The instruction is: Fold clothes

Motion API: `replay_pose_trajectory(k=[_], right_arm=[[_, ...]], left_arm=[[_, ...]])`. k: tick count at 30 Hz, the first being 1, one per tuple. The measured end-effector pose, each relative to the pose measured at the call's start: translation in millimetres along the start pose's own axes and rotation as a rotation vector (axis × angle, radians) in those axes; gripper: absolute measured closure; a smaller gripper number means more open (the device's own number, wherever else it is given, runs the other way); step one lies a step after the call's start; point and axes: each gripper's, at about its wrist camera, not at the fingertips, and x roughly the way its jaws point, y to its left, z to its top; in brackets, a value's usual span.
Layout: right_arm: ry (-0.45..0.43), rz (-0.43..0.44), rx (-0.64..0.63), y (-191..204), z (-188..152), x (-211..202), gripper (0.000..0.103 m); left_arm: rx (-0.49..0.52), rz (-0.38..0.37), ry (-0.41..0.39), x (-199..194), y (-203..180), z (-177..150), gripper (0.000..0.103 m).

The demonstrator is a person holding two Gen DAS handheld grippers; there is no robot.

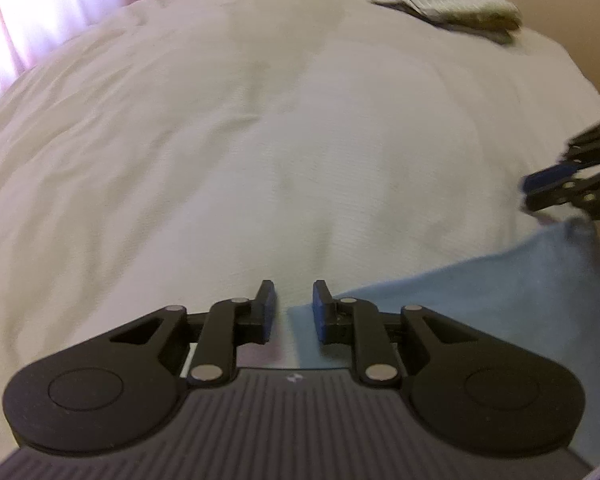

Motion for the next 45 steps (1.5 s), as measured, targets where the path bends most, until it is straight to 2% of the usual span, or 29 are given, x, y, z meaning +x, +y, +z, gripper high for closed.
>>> replay_pose_trajectory(k=[4, 7, 8, 10, 12, 14, 16, 17, 18, 20, 24, 27, 29, 31, 36, 40, 45], right_arm=[[-0.034, -0.047, 0.057, -11.2, -8.7, -32.6, 0.078], [-0.048, 0.02, 0.019, 17.7, -16.8, -52.8, 0.078], [-0.041, 0.049, -0.005, 30.1, -21.0, -55.0, 0.078], [-0.008, 0.105, -0.077, 56.2, -32.1, -51.0, 0.076], [0.031, 0.153, -0.14, 79.8, -43.9, -45.6, 0.073], [0.084, 0.145, -0.132, 81.6, -61.0, -38.7, 0.073], [0.092, 0.121, -0.103, 70.5, -74.5, -47.8, 0.073], [0.097, 0.106, -0.09, 63.9, -80.6, -54.0, 0.073], [0.108, 0.087, -0.081, 56.3, -86.2, -60.6, 0.073], [0.131, 0.048, -0.064, 41.1, -97.5, -73.7, 0.073], [0.152, -0.048, -0.024, 28.2, -113.9, -106.8, 0.071], [0.12, -0.06, -0.057, 53.3, -114.1, -132.4, 0.069], [0.103, -0.046, -0.099, 79.3, -116.3, -144.4, 0.062], [0.09, -0.027, -0.145, 106.7, -118.1, -153.9, 0.053], [0.124, 0.034, -0.109, 156.6, -121.9, -158.2, 0.053], [0.159, 0.052, -0.121, 172.0, -120.0, -158.5, 0.051], [0.194, 0.027, -0.115, 171.6, -113.6, -158.4, 0.049]], left_arm=[[-0.014, -0.024, -0.028, -30.1, -6.0, -6.3, 0.088], [0.032, -0.072, -0.008, -46.2, -29.0, -19.5, 0.086], [0.076, -0.075, 0.027, -44.5, -38.7, -27.1, 0.085], [0.139, -0.034, 0.084, -41.8, -49.0, -44.6, 0.085], [0.131, -0.014, 0.098, -40.8, -42.6, -57.7, 0.087], [0.094, 0.002, 0.09, -46.5, -32.8, -62.8, 0.09], [0.078, 0.029, 0.082, -52.9, -26.3, -65.2, 0.089], [0.071, 0.043, 0.078, -56.1, -23.0, -66.4, 0.08], [0.067, 0.056, 0.075, -60.6, -21.3, -67.0, 0.078], [0.06, 0.083, 0.071, -69.6, -17.7, -68.0, 0.077], [0.157, 0.104, 0.062, -100.8, -36.1, -80.3, 0.078], [0.26, 0.09, 0.064, -122.7, -56.6, -92.5, 0.074], [0.327, 0.073, 0.082, -133.5, -72.2, -105.5, 0.071], [0.344, 0.04, 0.114, -137.7, -82.4, -115.1, 0.071], [0.346, 0.004, 0.19, -146.7, -101.3, -124.6, 0.071], [0.321, 0.013, 0.214, -152.8, -111.5, -127.2, 0.071], [0.294, 0.025, 0.241, -160.8, -117.1, -125.1, 0.071]])
